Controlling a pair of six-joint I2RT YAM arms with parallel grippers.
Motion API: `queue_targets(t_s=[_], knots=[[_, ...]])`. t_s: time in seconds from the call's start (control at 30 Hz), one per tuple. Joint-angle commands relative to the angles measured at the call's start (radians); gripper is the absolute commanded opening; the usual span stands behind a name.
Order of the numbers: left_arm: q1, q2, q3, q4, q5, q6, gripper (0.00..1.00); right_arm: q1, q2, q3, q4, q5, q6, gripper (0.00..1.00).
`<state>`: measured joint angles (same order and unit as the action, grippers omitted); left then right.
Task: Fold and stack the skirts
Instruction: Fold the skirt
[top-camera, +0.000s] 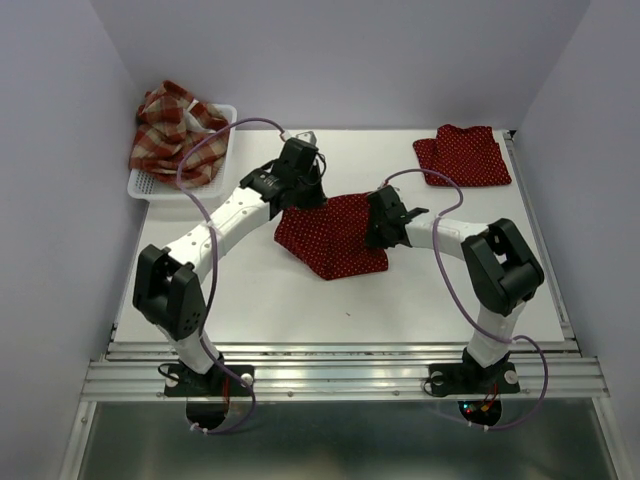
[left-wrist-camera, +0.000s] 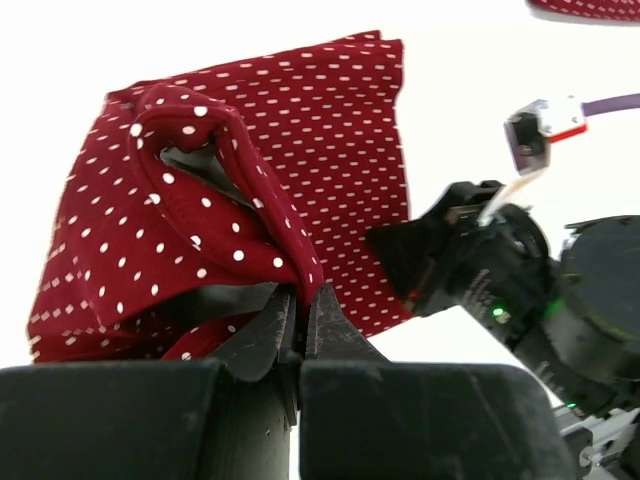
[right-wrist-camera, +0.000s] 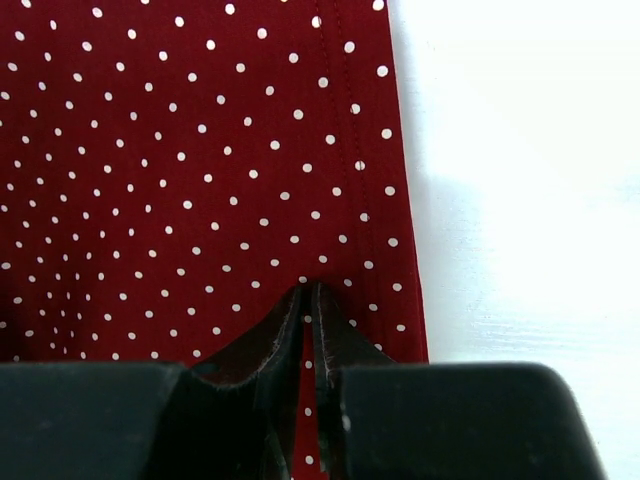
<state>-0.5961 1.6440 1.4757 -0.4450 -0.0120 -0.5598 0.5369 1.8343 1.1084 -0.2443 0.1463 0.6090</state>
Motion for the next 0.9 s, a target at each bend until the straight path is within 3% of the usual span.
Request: queue_targets(t_s=[0.0, 0.6, 0.87], knots=[[-0.048, 0.043, 0.106, 0.032, 0.007, -0.021, 0.00, -0.017, 0.019, -0.062, -0.009, -0.048, 0.006, 0.13], [-0.146, 0.316, 0.330, 0.049, 0.052, -0.051, 0.00, -0.064, -0.059, -0.136, 0.062, -0.137, 0.005, 0.12], [-0.156, 0.338, 0.331, 0.046, 0.040, -0.054, 0.00, -0.084, -0.225, -0.154, 0.066, -0.152, -0.002, 0.12]])
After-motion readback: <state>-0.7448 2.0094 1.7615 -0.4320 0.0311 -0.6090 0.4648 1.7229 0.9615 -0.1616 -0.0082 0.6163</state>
